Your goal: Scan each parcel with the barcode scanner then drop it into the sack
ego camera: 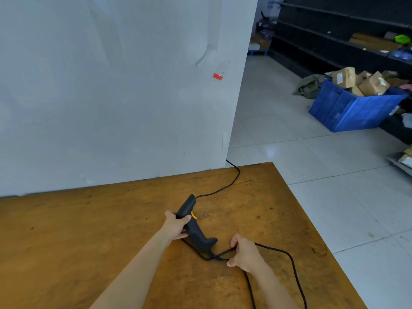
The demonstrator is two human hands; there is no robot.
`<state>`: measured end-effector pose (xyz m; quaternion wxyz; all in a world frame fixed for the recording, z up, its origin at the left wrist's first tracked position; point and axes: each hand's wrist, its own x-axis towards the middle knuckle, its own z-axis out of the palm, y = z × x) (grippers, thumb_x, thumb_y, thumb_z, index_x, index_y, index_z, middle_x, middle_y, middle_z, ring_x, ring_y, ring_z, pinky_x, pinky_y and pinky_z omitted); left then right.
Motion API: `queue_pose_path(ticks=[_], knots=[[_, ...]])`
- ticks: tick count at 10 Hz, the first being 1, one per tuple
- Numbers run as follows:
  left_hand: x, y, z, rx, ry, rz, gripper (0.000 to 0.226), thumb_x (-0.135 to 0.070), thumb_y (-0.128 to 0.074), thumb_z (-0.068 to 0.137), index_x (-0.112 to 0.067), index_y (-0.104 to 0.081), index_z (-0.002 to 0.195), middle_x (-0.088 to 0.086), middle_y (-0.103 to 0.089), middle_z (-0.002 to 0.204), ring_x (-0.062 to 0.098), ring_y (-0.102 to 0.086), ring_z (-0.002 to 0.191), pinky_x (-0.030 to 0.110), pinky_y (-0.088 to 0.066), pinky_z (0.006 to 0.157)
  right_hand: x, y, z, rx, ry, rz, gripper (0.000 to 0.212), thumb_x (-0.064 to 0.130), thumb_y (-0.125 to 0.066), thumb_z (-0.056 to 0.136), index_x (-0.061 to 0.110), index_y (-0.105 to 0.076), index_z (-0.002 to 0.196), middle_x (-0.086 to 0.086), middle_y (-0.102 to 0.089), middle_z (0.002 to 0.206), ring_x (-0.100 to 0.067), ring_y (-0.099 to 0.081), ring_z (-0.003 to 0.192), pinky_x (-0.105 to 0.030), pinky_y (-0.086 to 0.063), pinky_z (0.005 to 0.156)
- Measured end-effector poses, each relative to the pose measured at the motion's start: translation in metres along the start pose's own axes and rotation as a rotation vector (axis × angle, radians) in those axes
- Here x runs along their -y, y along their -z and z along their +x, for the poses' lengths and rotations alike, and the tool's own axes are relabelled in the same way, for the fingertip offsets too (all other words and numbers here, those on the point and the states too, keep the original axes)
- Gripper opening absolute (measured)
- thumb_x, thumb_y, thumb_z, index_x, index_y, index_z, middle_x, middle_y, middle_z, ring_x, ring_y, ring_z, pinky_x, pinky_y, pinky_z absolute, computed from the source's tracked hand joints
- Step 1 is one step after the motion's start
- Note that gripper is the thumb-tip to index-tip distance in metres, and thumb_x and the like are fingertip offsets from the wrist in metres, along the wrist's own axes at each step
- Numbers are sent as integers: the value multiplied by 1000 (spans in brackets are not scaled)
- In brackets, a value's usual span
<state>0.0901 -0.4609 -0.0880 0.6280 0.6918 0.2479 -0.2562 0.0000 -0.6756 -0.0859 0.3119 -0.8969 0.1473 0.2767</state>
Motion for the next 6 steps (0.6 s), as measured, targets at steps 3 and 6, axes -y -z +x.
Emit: queue_pose_path(ticks=[3,6], knots=[[-5,-23,20,-127,-107,208,49,-19,-60,94,-12,-40,138,17,-43,138,33,-53,116,43,-59,76,0,-3,6,-54,-2,45,48,18,-85,65,20,-48,96,-3,-53,91,-16,-51,75,-23,-40,58],[5,-16,3,-64,-28,267,71,-19,-61,93,-19,-21,152,10,-48,142,28,-57,117,28,-52,59,11,-6,-3,-35,-33,-49,52,14,-81,67,19,-46,105,-3,-55,99,-17,-56,84,-30,-49,71]])
